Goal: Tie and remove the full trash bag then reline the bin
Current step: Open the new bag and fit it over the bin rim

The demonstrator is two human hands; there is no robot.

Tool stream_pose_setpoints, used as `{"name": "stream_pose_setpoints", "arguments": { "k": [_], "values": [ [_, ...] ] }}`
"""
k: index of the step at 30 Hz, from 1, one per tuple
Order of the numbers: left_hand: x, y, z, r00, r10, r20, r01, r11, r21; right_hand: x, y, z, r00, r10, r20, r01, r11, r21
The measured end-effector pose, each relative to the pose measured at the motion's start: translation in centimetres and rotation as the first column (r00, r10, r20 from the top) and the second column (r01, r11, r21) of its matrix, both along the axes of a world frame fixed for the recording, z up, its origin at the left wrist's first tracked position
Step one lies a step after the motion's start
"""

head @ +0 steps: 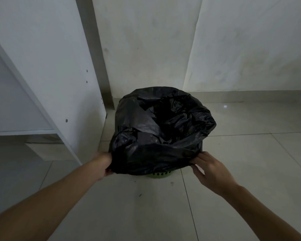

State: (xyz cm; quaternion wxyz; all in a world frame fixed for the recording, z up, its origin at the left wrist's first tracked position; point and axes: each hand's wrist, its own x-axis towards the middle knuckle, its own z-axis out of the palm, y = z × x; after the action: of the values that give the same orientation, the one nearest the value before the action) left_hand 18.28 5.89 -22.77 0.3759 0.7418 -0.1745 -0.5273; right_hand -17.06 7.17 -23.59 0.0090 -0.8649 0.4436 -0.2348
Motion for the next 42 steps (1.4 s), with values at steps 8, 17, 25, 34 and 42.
{"name": "stream_pose_setpoints", "arguments": {
  "k": [8,17,25,34,42],
  "values": [
    [-1.6,-2.1,2.9,0.903,0.293,0.314,-0.152,0.901,-0.405,0.5,0.9,2.8,0.959,0.005,0.285,0.07,0.964,-0.255],
    [-5.2,-6.6,12.1,-0.235,-0.51,0.828,0.949,0.064,0.31,7.1,-7.0,12.9,0.955,0.206,-0.213,-0.126,0.933,0.337],
    [-7.0,-11.5,10.3,-0.524,-0.654,0.546,0.553,0.226,0.802,8.7,-11.8,13.9,0.501,0.173,-0.848,0.507,0.736,0.45],
    [-7.4,-14.1,5.3,-0.467,-0.881,0.079,0.521,-0.202,0.829,10.1,-14.2,12.0,0.79,0.33,-0.517,0.186,0.675,0.714],
    [-10.2,-15.1,2.0,-0.564,-0.816,-0.128,0.416,-0.415,0.809,10.6,-16.4,8.0,0.376,0.523,-0.765,0.537,0.55,0.639]
  ]
}}
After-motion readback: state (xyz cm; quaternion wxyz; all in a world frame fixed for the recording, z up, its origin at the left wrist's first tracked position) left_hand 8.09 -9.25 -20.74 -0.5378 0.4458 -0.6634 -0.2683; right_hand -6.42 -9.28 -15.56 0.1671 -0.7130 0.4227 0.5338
